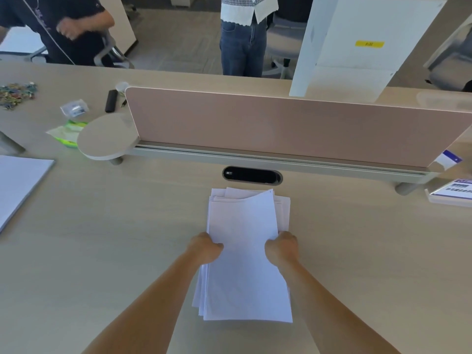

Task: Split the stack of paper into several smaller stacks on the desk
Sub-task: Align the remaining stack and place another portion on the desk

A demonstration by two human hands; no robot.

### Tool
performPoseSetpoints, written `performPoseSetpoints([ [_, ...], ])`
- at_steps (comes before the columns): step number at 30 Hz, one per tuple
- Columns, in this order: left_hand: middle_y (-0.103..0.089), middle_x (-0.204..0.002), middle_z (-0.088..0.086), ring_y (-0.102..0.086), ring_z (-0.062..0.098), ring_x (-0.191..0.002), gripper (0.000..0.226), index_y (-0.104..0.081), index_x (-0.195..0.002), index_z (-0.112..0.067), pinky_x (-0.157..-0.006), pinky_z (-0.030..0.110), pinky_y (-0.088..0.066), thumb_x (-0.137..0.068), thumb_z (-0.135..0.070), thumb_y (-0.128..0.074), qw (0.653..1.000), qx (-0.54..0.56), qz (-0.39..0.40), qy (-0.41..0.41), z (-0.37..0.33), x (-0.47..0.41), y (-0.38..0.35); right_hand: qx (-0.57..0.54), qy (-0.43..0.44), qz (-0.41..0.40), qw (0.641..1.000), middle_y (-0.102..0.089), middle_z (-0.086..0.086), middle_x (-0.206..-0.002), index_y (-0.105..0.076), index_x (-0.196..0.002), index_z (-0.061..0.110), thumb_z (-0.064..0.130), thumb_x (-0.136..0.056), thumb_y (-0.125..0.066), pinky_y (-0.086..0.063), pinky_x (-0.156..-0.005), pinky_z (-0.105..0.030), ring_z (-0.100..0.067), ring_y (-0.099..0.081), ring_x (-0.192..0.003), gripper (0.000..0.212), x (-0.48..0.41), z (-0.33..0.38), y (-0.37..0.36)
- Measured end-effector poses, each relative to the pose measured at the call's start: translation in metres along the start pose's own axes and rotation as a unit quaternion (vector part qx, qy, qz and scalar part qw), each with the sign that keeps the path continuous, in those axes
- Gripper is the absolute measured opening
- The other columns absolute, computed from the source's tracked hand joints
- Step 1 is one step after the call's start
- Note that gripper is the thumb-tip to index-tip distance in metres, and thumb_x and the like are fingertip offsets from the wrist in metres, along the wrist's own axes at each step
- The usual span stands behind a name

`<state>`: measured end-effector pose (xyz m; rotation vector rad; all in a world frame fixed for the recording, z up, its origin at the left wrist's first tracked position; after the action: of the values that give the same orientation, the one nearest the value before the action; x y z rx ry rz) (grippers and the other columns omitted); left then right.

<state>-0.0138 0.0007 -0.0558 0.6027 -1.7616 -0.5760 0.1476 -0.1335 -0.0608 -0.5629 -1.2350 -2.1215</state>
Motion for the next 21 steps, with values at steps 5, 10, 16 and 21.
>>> performPoseSetpoints([
  [5, -0.06, -0.124, 0.01, -0.061, 0.026, -0.106, 0.054, -0.05, -0.128, -0.006, -0.079, 0.028, -0.045, -0.091, -0.045, -0.052, 1.0, -0.011, 0.001, 0.006, -0.002, 0.005, 0.002, 0.04, -0.024, 0.006, 0.999, -0.042, -0.014, -0.136, -0.052, -0.132, 0.011, 0.016, -0.091, -0.053, -0.047, -0.098, -0.041, -0.035, -0.045, -0.122, 0.042, -0.001, 0.001, 0.003],
  [10, -0.057, -0.105, 0.005, -0.058, 0.024, -0.094, 0.048, -0.052, -0.125, -0.006, -0.076, 0.027, -0.044, -0.091, -0.04, -0.052, 1.0, -0.006, 0.007, 0.007, -0.007, 0.006, 0.003, 0.042, -0.014, 0.009, 0.999, -0.057, -0.011, -0.121, -0.059, -0.116, 0.013, 0.017, -0.081, -0.053, -0.053, -0.093, -0.042, -0.034, -0.056, -0.111, 0.036, 0.001, 0.001, 0.004],
  [16, -0.051, -0.083, -0.001, -0.054, 0.023, -0.087, 0.027, -0.049, -0.107, -0.011, -0.073, 0.027, -0.042, -0.092, -0.034, -0.052, 1.0, -0.027, -0.007, 0.006, -0.012, 0.007, 0.003, -0.006, 0.016, 0.017, 1.0, -0.066, -0.011, -0.104, -0.061, -0.105, 0.006, 0.02, -0.078, -0.05, -0.057, -0.073, -0.036, -0.034, -0.064, -0.096, 0.032, 0.006, -0.001, 0.002],
  [21, -0.056, -0.088, 0.003, -0.058, 0.024, -0.087, 0.024, -0.053, -0.104, -0.009, -0.069, 0.025, -0.042, -0.091, -0.029, -0.051, 0.999, -0.034, -0.009, 0.009, -0.015, 0.007, 0.0, -0.015, 0.012, 0.01, 1.0, -0.064, -0.006, -0.101, -0.06, -0.114, 0.006, 0.023, -0.081, -0.049, -0.056, -0.079, -0.037, -0.033, -0.064, -0.098, 0.039, 0.008, -0.002, 0.002],
])
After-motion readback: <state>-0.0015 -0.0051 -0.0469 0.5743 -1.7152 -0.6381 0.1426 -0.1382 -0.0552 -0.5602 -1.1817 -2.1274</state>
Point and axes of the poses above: each hand's wrist, its own x-axis away from the middle knuckle, its own y-axis out of the back of the hand, z = x × y, the point moved 2 cm from there along -x, towards the middle knuckle
